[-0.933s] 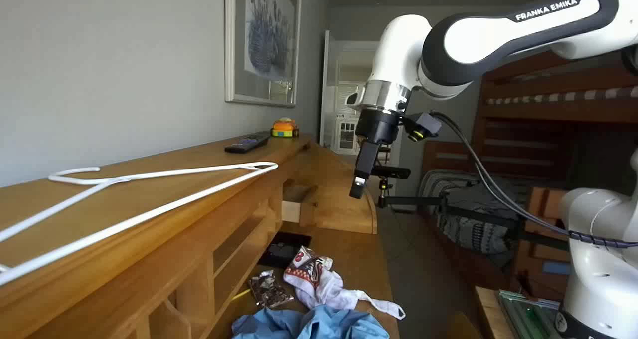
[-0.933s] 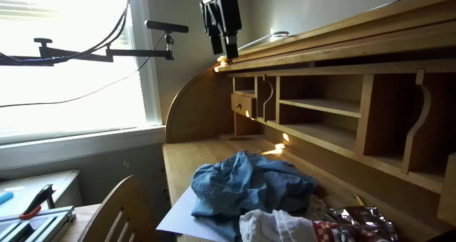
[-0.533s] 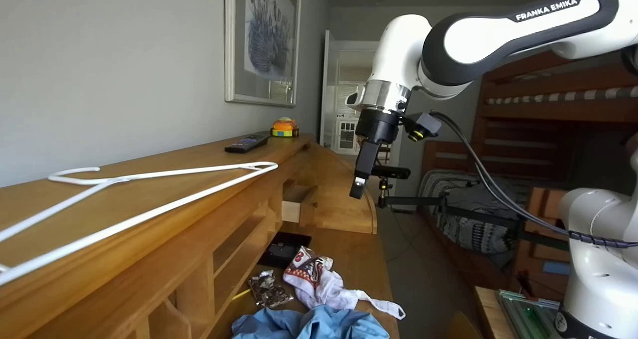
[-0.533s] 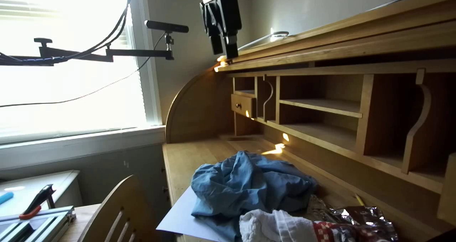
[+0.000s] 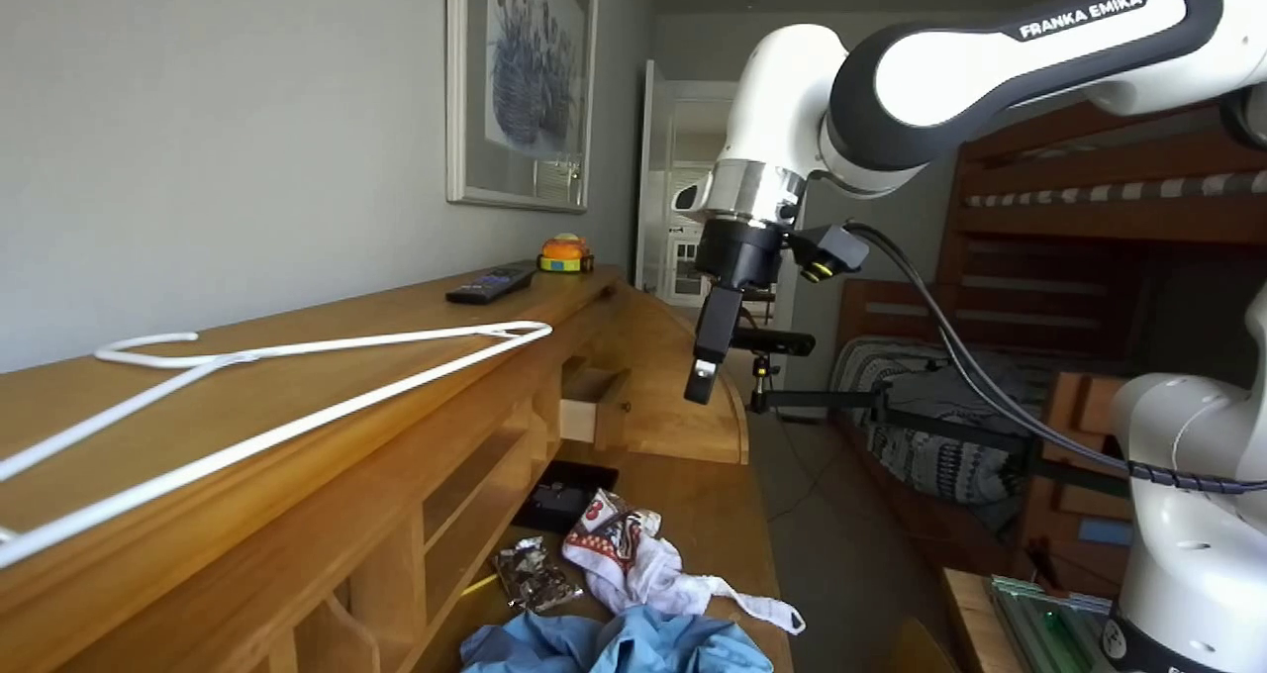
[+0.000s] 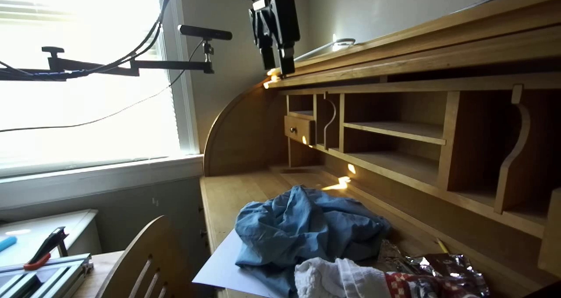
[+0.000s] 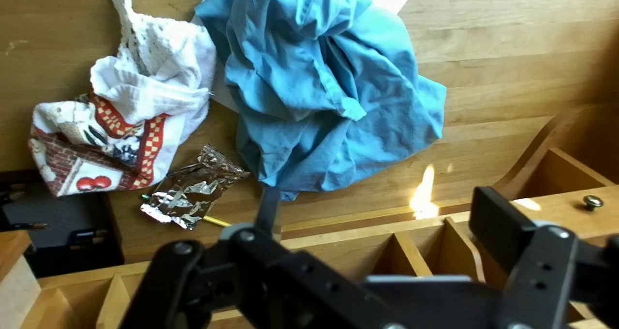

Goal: Fold the blue cloth

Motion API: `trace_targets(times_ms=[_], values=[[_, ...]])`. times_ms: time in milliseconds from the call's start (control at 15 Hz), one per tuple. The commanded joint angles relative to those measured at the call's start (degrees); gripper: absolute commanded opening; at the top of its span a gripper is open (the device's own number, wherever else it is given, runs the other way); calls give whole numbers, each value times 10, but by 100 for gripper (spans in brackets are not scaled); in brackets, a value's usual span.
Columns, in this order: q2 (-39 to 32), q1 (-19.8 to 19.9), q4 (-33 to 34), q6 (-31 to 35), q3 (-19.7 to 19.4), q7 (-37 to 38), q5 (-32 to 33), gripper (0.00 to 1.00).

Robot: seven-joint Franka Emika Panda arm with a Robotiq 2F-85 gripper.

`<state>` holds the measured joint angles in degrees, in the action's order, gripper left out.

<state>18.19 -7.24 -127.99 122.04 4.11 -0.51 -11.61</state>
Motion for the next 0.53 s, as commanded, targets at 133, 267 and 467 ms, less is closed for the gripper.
trace_targets(times_ms=[133,267,467], values=[[-134,-10,159,-83,76,102,91,100],[-178,-19,214,-143,103,182,152,100],[-233,-48,277,-226,122,290,202,100]])
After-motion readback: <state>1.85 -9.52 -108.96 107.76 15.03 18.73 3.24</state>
